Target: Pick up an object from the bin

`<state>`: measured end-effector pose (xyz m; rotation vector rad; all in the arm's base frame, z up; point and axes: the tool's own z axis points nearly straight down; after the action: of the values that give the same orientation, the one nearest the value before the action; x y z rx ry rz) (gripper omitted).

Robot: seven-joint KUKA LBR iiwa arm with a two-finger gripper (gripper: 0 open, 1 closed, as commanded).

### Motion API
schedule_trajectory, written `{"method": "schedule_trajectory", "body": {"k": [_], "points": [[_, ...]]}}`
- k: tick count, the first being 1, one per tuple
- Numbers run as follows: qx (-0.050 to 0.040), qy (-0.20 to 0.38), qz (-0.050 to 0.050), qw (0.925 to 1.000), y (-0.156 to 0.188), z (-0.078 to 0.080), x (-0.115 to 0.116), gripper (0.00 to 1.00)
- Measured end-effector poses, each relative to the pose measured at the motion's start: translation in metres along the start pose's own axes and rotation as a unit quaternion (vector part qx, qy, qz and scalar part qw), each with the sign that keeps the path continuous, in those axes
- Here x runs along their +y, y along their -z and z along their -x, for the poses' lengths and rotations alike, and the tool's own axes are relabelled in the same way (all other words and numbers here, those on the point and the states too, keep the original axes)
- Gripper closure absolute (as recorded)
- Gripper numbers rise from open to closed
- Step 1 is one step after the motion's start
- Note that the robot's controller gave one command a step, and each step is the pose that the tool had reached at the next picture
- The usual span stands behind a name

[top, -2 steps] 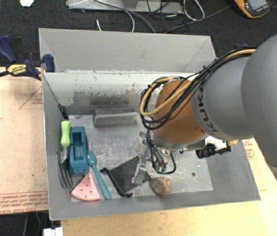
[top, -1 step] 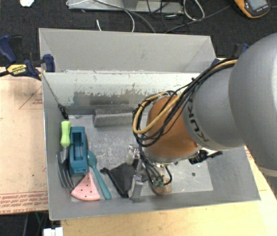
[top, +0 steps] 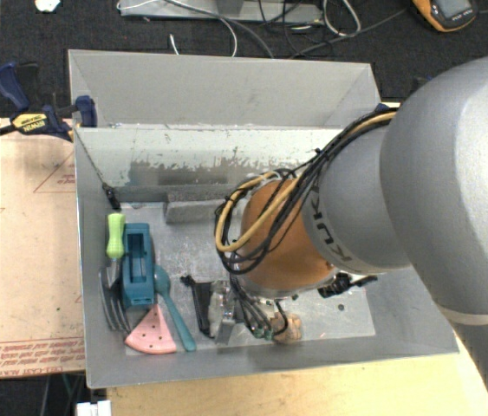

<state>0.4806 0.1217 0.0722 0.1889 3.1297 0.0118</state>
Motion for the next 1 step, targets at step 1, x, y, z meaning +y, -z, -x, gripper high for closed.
{"method": "schedule_trajectory", "body": {"k": [1], "points": [[0.0,0.0,0.0,1.0,0.0,0.0,0.0,1.0]]}}
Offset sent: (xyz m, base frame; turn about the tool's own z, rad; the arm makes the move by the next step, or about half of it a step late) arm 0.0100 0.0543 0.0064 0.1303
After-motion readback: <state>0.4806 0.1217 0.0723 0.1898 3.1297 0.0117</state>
